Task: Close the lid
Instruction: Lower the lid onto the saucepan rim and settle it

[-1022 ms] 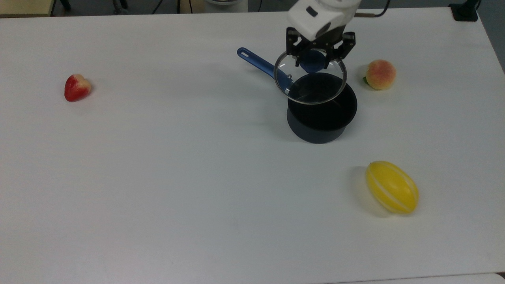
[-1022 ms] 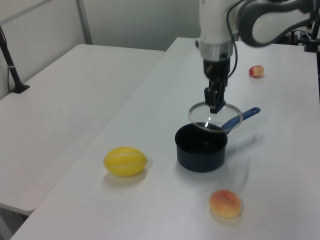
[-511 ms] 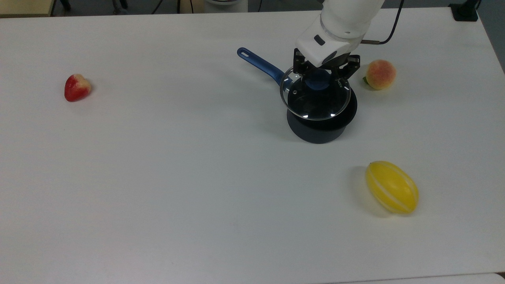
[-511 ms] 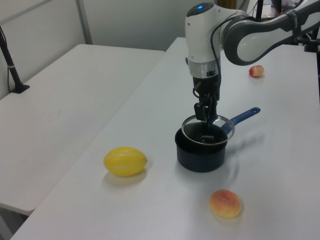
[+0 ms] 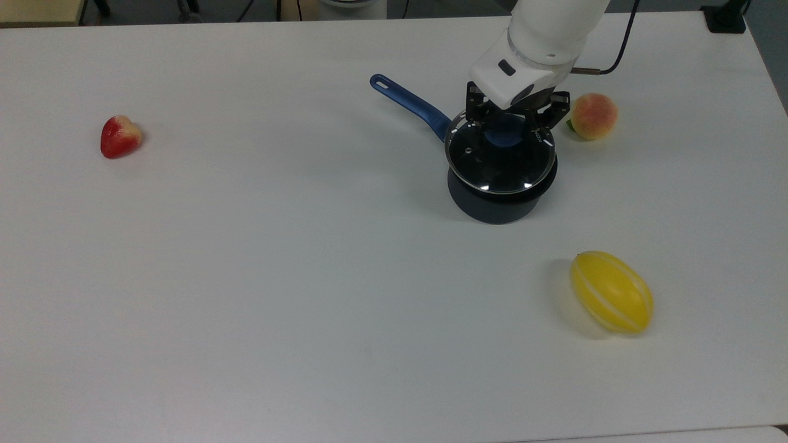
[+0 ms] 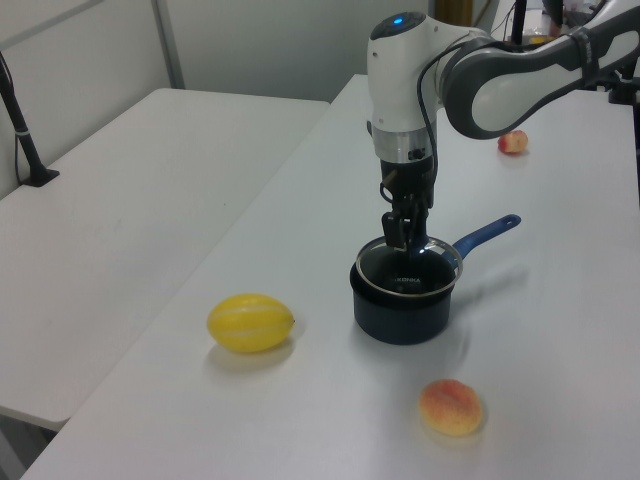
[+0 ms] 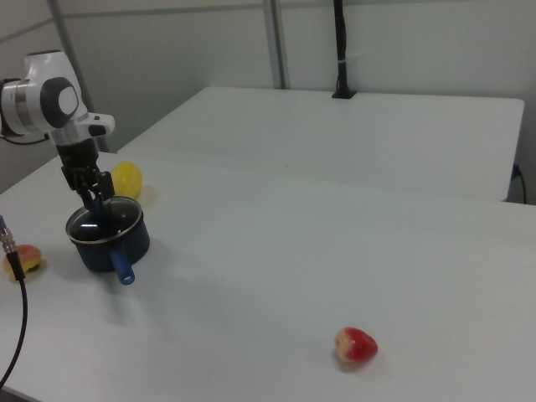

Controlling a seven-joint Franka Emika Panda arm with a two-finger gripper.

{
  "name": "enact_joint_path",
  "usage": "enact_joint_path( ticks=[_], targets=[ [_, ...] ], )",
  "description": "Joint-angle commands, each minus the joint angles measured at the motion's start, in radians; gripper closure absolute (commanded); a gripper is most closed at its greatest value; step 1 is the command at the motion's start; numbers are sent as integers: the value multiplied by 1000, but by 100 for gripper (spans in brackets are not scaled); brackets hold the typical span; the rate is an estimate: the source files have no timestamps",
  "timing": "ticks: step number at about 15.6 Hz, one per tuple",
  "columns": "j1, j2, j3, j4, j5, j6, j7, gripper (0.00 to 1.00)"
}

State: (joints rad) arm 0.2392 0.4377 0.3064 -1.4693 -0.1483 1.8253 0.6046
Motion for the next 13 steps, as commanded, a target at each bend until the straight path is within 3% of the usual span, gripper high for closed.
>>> enact_joint_path(
  ticks=[1,13],
  targets=[
    [19,19,-4,27,-27,14,34,100],
    [34,41,-4,26,-71,43,35,100]
  ],
)
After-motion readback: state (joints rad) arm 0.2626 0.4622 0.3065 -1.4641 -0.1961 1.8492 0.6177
